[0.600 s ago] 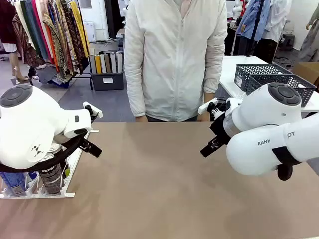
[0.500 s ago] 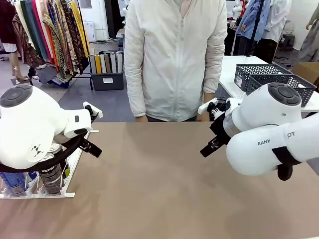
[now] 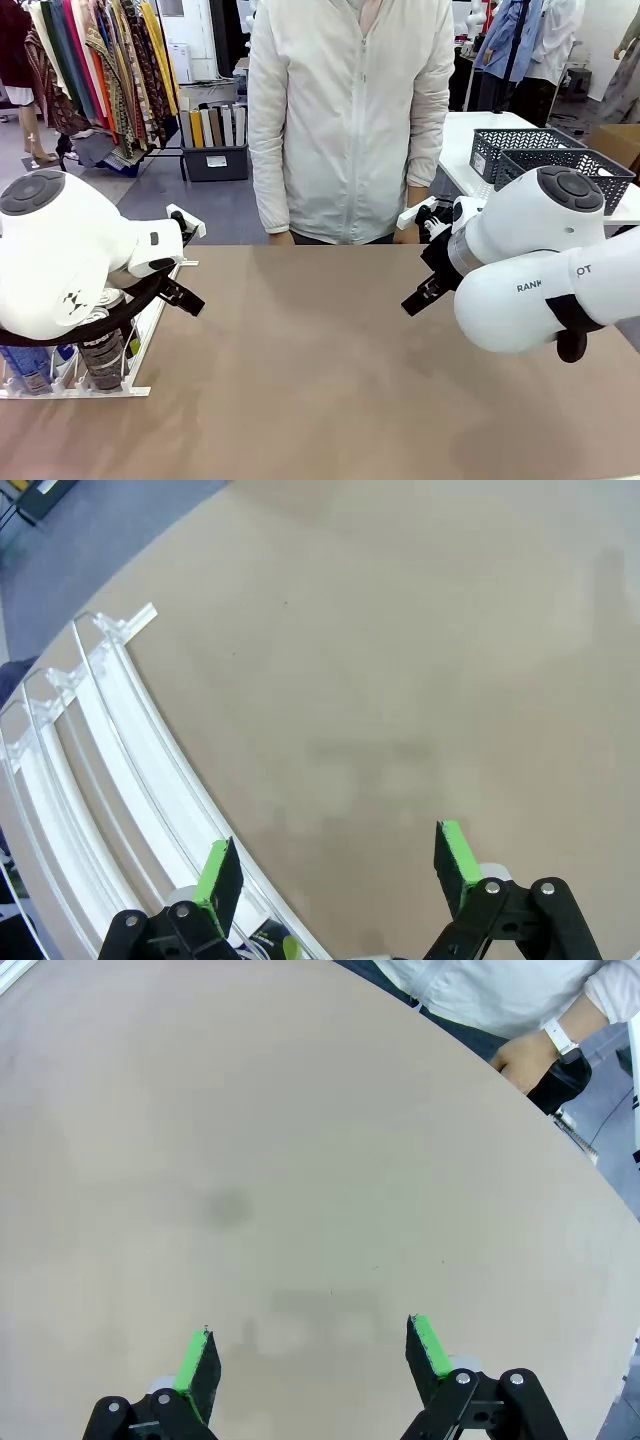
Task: Retrieve and store the cans from the dispenser.
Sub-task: Pick up one can from the Automatic Can Dispenser and place it in the middle of the table.
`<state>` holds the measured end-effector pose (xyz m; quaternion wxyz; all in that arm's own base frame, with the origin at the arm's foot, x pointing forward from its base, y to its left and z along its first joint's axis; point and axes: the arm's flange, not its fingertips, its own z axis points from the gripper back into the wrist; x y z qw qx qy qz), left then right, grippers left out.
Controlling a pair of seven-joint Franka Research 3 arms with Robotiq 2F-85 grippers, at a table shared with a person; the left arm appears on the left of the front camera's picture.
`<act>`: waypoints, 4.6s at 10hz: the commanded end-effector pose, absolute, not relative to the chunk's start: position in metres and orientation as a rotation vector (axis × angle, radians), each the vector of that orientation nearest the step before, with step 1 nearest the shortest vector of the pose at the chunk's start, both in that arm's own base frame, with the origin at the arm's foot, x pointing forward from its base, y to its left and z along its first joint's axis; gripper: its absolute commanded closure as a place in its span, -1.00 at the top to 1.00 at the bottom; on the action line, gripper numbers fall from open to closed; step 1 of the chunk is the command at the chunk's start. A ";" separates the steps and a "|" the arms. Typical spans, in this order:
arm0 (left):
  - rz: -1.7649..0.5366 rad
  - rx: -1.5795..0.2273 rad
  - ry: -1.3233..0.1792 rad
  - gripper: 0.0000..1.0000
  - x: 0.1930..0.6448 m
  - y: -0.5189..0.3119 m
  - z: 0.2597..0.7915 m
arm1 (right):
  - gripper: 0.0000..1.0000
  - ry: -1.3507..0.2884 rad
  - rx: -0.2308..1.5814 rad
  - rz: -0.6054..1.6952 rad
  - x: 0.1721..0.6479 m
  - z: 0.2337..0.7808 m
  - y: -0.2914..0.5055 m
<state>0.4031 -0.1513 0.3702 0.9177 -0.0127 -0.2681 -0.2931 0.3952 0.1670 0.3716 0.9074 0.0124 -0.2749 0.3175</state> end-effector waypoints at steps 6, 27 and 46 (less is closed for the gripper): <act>-0.603 -0.026 -0.552 1.00 0.403 -0.151 0.370 | 1.00 -0.568 0.026 0.655 0.395 0.372 0.167; 0.368 -1.266 -0.696 1.00 0.260 0.231 0.466 | 1.00 -0.701 1.388 -0.188 0.277 0.479 -0.189; -0.115 -0.011 -0.044 1.00 0.339 -0.051 0.516 | 1.00 -0.672 1.393 -0.176 0.255 0.482 -0.203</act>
